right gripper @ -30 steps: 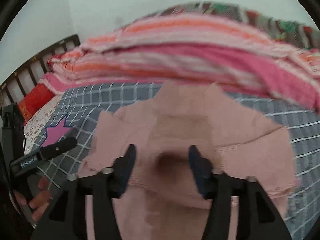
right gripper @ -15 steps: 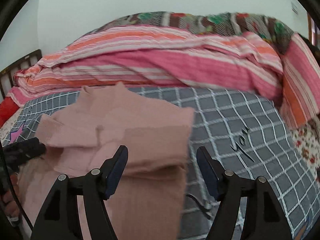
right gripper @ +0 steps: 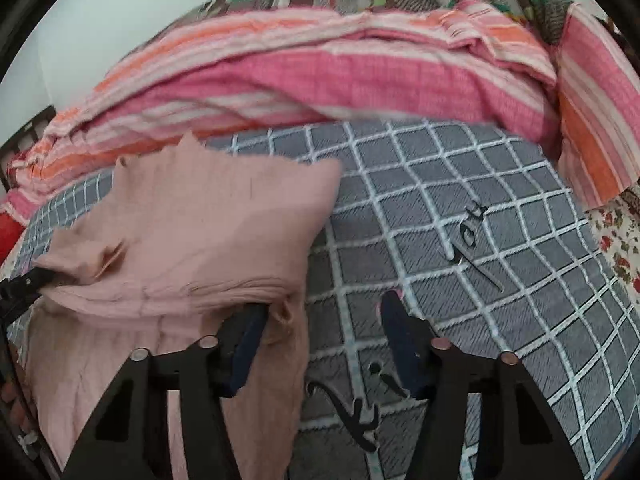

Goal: Fold small clothes

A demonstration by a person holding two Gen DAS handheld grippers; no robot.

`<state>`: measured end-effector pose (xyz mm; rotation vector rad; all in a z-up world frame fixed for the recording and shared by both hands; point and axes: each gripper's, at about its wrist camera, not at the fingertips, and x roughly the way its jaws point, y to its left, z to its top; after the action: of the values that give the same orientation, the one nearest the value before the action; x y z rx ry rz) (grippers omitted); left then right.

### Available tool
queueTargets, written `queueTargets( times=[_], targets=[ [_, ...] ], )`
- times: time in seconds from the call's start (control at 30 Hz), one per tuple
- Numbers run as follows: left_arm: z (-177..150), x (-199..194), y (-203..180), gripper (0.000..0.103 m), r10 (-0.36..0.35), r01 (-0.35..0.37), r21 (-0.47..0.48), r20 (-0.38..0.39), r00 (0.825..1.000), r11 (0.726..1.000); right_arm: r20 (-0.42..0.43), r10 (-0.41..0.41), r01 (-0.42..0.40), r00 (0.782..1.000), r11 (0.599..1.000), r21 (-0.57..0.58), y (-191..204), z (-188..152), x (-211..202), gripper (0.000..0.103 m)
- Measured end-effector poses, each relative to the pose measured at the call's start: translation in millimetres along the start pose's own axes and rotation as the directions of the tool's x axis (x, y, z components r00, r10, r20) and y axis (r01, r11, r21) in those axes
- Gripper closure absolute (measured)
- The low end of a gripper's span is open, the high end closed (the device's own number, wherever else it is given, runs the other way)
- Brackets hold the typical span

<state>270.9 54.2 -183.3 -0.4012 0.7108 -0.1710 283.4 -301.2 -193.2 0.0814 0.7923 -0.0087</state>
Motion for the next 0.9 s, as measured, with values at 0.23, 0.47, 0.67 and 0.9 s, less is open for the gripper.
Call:
queueTargets(
  times=[0.23, 0.47, 0.67, 0.9],
  targets=[
    [1, 4, 18, 0.047, 0.005, -0.006, -0.044, -0.029, 1.0, 0.999, -0.044, -0.031, 0.035, 0.999, 0.994, 0.103, -18, -6, 7, 0.047],
    [1, 4, 47, 0.063, -0.039, 0.03, -0.137, -0.064, 0.997, 0.99, -0.041, -0.032, 0.036, 0.999, 0.994, 0.105, -19, -9, 5, 0.047],
    [2, 0, 55, 0.076, -0.075, 0.064, -0.148, -0.073, 0.994, 0.987, -0.003, 0.006, -0.006, 1.0, 0.999, 0.042, -5, -7, -3, 0.047],
    [14, -8, 45, 0.097, -0.076, 0.076, -0.091, 0.0, 0.997, 0.993, -0.011, 0.002, -0.002, 1.0, 1.0, -0.005, 9, -4, 7, 0.048]
  ],
)
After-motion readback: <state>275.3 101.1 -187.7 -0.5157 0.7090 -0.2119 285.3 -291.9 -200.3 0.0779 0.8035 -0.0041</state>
